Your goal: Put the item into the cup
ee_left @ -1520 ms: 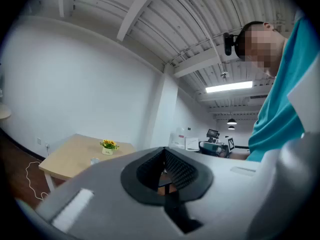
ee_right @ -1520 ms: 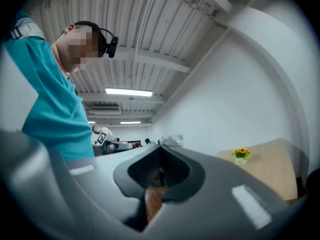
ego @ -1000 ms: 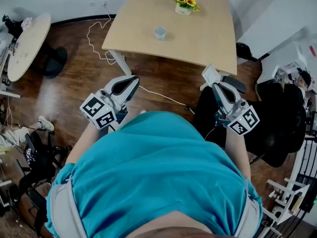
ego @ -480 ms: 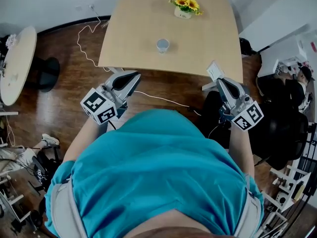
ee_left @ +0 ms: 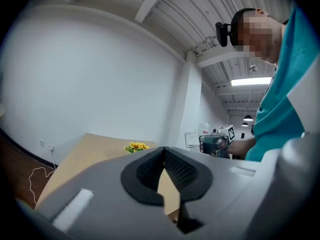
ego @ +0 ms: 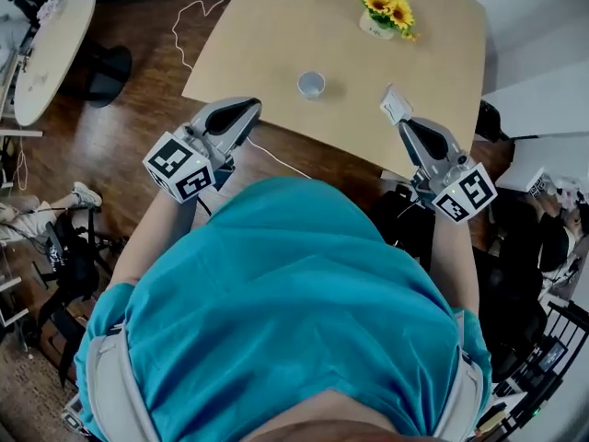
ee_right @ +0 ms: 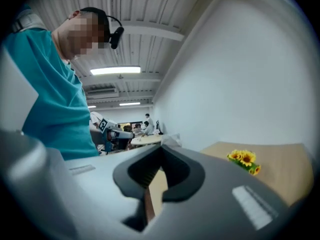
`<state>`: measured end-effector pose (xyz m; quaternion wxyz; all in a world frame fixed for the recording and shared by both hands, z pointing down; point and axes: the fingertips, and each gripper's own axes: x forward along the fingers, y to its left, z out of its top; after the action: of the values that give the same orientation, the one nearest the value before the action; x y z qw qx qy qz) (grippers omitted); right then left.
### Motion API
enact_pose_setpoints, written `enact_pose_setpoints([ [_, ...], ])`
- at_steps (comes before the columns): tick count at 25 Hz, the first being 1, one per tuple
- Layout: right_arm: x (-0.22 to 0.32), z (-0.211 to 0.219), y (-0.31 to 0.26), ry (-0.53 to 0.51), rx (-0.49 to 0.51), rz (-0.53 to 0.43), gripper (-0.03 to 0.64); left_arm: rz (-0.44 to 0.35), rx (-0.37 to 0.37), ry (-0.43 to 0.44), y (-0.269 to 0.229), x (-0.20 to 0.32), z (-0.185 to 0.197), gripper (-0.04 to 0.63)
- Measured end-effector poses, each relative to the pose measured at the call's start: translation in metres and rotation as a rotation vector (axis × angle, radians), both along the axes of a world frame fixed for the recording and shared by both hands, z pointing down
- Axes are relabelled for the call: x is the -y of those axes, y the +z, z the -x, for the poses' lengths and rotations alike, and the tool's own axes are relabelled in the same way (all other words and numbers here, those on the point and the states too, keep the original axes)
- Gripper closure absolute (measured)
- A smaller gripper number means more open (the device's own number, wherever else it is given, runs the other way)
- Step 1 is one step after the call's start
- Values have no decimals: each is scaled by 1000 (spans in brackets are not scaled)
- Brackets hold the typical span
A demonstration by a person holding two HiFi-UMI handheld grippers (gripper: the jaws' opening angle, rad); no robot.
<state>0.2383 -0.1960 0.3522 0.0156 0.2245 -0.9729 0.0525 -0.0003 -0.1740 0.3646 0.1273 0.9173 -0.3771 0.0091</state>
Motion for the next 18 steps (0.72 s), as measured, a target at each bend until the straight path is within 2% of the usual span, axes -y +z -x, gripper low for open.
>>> enact_pose_setpoints([
  [4, 34, 20, 13, -85, -56, 19, 612, 40, 12, -33, 18, 10, 4, 592],
  [8, 57, 51, 19, -131, -150, 21, 612, 68, -11, -16, 31, 23, 17, 592],
  [14, 78, 103, 56, -240, -372, 43, 612, 93, -12, 77, 51, 44, 28, 592],
  [18, 88, 132, 88, -331, -542, 78, 612, 108, -30, 99, 59, 49, 38, 592],
])
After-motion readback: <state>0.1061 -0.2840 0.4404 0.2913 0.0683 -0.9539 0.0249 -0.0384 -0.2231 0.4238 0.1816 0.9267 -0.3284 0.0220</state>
